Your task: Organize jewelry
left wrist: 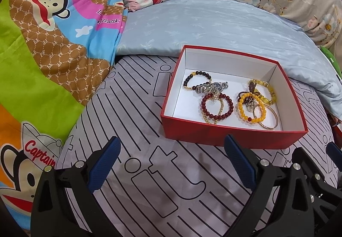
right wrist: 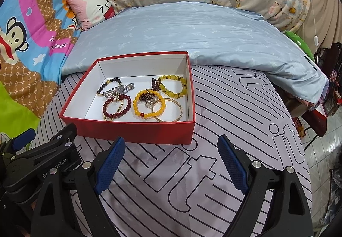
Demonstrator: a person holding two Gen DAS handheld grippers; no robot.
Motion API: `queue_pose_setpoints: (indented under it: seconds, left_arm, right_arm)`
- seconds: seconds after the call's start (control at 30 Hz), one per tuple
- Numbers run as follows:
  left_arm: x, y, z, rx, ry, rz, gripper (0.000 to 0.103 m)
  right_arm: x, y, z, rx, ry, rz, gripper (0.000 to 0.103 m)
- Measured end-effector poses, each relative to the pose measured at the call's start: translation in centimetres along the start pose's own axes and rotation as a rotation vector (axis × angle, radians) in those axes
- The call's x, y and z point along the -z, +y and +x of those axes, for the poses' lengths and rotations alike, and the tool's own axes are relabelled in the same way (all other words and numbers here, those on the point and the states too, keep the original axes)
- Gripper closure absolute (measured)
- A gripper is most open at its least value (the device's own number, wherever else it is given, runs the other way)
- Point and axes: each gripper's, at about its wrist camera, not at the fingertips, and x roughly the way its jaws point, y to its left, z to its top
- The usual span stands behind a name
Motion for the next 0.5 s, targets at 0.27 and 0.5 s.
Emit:
queue_pose_setpoints:
  seconds: [0.27,0.5]
  left_arm:
    - [0.03,-0.21,0.03,-0.001,-0.004,0.019,0.01]
    - [0.04,-0.38,-0.08,0.002,-0.012,0.032,0.01]
  right_arm:
    - [-0.01,-0.13,0.1,0.004,0.004,0.002,0.019]
    - [-0.05,-0.19,0.08,0.004,0.005,0.001,0.019]
